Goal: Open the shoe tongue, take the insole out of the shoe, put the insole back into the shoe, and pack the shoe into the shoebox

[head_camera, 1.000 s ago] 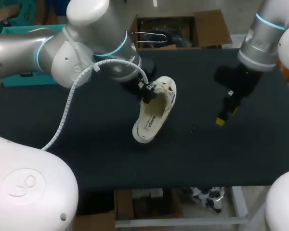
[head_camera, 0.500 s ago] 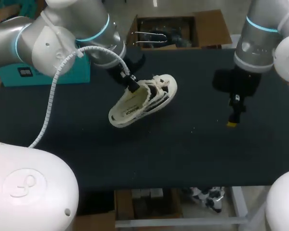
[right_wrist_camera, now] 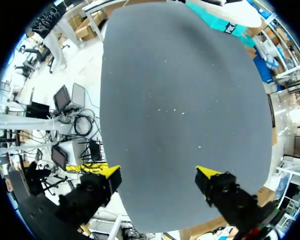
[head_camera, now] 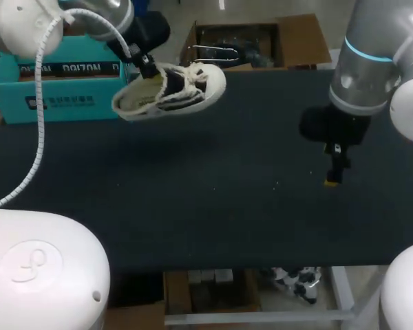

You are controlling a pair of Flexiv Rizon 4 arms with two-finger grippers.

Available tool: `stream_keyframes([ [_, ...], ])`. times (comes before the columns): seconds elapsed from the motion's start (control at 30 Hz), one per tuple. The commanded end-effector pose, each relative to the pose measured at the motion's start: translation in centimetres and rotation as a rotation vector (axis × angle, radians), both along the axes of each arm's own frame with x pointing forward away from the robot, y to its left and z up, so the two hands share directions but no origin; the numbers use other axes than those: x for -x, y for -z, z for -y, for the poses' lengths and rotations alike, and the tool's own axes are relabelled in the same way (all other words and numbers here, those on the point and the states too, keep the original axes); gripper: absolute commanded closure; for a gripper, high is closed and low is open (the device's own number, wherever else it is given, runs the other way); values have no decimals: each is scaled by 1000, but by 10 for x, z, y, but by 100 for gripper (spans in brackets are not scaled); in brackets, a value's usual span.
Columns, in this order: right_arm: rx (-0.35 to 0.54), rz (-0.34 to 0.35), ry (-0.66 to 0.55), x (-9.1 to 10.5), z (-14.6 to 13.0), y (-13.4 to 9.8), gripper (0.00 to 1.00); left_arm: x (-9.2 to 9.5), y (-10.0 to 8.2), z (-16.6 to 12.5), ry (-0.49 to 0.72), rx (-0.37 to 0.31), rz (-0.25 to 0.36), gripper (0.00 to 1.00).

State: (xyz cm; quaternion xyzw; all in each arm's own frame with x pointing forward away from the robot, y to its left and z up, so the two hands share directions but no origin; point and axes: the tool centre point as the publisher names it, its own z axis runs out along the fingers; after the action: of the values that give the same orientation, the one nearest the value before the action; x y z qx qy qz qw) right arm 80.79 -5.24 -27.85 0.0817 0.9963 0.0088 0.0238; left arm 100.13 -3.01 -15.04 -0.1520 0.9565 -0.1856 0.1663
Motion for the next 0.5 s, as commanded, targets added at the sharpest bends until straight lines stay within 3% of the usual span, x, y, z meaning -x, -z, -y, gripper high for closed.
stream_keyframes([
  [0.03, 0, 2, 0, 1, 1, 0, 0, -31, -41, -47, 50, -3, -30, 100],
  [0.23, 0, 2, 0, 1, 1, 0, 0, -73, -65, -107, 79, -27, 47, 100],
  [0.5, 0, 2, 0, 1, 1, 0, 0, -140, -56, -185, 11, -21, 90, 100],
])
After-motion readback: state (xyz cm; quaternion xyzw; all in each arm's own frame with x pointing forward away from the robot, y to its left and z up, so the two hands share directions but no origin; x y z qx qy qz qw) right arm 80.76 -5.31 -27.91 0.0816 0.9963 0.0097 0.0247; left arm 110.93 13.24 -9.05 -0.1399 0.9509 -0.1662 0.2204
